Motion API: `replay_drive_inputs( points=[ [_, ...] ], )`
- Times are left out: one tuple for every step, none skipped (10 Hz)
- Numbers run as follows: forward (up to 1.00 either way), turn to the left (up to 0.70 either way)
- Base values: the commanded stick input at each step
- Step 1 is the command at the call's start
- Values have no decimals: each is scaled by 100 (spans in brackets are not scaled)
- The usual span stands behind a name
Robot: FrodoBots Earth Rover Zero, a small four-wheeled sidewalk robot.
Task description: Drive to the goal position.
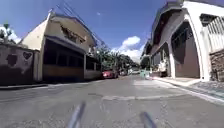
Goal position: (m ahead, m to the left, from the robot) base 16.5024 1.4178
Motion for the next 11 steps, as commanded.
replay_drive_inputs(
  points=[
    [100,6],
    [100,14],
    [100,-12],
    [100,-39],
    [100,-40],
    [100,-40],
    [100,-40],
    [100,-40],
    [100,-19],
    [100,12],
    [100,9]
  ],
)
